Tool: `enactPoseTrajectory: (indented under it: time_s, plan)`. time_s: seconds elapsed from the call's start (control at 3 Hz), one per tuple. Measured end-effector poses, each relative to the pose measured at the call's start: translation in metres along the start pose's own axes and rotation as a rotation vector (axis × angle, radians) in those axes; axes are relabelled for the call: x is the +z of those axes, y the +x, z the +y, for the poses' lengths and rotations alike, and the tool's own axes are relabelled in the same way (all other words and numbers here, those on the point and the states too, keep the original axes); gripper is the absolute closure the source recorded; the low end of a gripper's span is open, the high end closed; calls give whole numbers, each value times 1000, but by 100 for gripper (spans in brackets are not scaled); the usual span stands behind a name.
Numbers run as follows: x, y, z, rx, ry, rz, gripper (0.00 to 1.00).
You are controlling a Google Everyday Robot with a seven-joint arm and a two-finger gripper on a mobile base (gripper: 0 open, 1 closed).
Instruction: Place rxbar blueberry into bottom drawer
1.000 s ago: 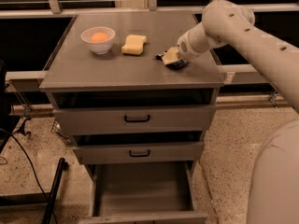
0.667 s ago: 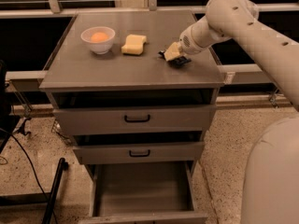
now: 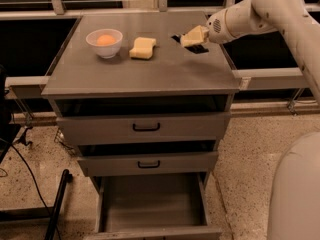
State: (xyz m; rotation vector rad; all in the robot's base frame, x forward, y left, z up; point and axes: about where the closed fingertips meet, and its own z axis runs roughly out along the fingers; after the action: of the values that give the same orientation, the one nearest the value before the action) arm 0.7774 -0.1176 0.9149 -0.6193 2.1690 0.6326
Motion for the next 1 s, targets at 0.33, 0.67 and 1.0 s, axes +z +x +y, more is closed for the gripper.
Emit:
enactPoseTrajectory:
  time_s: [0.33, 0.67, 1.0]
  plan:
    - [-34, 0, 9, -47, -218, -109, 100]
    - [-62, -15, 30, -101, -322, -158, 100]
    - [-62, -15, 30, -100, -322, -157, 100]
